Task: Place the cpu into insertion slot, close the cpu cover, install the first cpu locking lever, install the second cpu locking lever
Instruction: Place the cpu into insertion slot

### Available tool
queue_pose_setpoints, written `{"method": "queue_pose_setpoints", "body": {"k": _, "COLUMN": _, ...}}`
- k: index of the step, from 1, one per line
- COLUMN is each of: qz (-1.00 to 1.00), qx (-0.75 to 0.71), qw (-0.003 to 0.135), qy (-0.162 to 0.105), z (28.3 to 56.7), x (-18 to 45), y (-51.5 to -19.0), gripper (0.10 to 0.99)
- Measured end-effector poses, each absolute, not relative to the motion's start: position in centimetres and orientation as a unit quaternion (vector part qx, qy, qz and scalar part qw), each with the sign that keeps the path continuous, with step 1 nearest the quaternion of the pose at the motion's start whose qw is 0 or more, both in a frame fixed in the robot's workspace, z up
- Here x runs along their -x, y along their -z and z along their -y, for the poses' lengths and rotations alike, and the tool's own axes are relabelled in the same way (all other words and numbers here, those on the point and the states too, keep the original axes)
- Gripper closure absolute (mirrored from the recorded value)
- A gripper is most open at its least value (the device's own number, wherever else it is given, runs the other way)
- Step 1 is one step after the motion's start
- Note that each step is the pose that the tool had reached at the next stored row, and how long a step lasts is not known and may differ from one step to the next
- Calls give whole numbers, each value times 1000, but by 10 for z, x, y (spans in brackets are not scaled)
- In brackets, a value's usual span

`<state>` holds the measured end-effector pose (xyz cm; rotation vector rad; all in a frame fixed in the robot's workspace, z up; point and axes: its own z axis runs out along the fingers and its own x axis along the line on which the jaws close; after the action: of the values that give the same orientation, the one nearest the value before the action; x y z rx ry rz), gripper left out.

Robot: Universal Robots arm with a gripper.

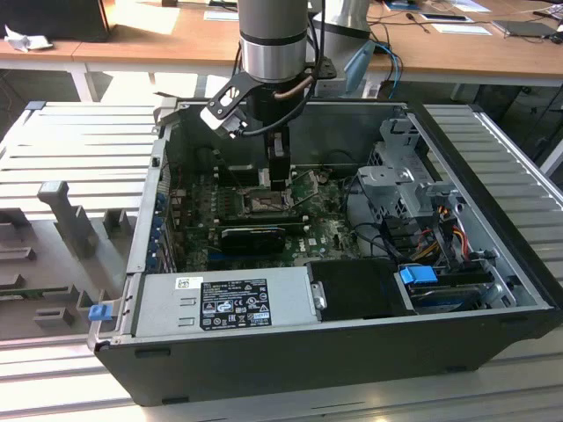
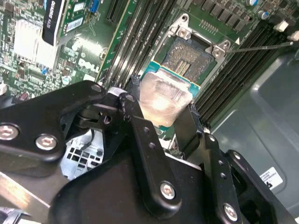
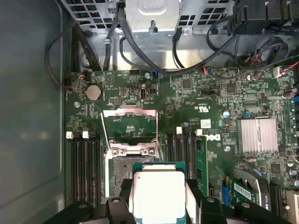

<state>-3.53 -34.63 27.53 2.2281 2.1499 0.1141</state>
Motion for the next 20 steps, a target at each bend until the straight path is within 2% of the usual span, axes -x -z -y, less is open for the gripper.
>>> {"method": "queue_pose_setpoints", "body": {"k": 20, "qz": -695, "qx": -718, "qw": 21, "qy": -38, "z": 346, "x": 36, "y": -249, "gripper": 553}}
